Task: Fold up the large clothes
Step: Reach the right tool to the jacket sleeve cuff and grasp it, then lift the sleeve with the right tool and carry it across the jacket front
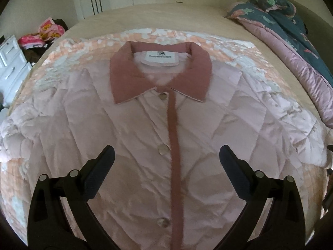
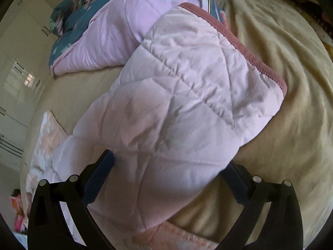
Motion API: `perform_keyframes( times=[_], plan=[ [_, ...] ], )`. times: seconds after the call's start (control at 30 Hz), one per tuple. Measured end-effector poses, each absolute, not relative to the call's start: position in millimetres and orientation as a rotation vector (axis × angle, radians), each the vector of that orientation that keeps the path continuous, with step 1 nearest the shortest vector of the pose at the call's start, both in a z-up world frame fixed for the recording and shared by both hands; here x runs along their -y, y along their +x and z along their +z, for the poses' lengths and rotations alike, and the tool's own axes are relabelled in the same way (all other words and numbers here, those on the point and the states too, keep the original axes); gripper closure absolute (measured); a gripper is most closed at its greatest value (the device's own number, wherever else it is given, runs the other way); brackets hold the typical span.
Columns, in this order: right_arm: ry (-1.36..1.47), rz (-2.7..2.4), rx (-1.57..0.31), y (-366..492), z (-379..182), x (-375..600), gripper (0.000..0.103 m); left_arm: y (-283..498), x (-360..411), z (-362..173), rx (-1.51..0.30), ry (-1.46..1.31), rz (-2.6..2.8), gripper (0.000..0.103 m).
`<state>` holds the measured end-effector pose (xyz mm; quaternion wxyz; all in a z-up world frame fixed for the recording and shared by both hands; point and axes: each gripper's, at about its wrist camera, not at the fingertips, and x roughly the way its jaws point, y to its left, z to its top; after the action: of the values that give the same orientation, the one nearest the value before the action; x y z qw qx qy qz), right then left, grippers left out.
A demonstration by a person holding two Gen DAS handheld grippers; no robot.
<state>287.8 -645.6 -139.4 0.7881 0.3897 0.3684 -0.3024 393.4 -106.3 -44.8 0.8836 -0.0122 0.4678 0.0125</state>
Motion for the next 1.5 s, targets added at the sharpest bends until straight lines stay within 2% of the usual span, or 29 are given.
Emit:
perform_keyframes(
  times=[0.07, 0.13, 0.17, 0.23, 0.3, 0.43, 0.6, 1.0, 1.5],
  plan=[
    [0.816, -0.652, -0.785, 289.3, -138.5, 645.0, 0.01, 395.0, 100.7, -44.8, -0.973, -0.039, 0.029, 0.009],
    [0.799, -0.655, -0.761, 282.8, -136.5, 646.9, 0.033, 395.1, 96.3, -44.1, -0.975, -0.046, 0.025, 0.009],
    [0.81, -0.651, -0.748, 278.2, -135.9, 649.4, 0.039, 394.9, 94.3, -43.0, -0.974, -0.046, 0.027, 0.009],
    [0.836, -0.628, -0.715, 269.7, -132.1, 652.4, 0.062, 393.1, 90.3, -39.9, -0.971, -0.049, 0.023, 0.009],
    [0.817, -0.607, -0.697, 266.3, -123.5, 652.7, 0.071, 390.9, 86.5, -35.0, -0.963, -0.052, 0.019, 0.009],
    [0.742, -0.563, -0.658, 262.7, -96.5, 643.3, 0.08, 387.5, 79.5, -23.4, -0.944, -0.064, 0.006, 0.009],
    [0.648, -0.477, -0.601, 268.0, -47.9, 618.3, 0.084, 381.3, 70.3, -7.4, -0.915, -0.082, -0.008, 0.009],
    [0.434, -0.281, -0.496, 289.9, 49.4, 524.3, 0.086, 360.3, 28.4, 37.8, -0.815, -0.076, 0.044, 0.009],
    [0.231, -0.075, -0.437, 304.3, 103.9, 397.1, 0.086, 328.4, -8.1, 70.4, -0.739, -0.081, 0.049, 0.009]
  ],
)
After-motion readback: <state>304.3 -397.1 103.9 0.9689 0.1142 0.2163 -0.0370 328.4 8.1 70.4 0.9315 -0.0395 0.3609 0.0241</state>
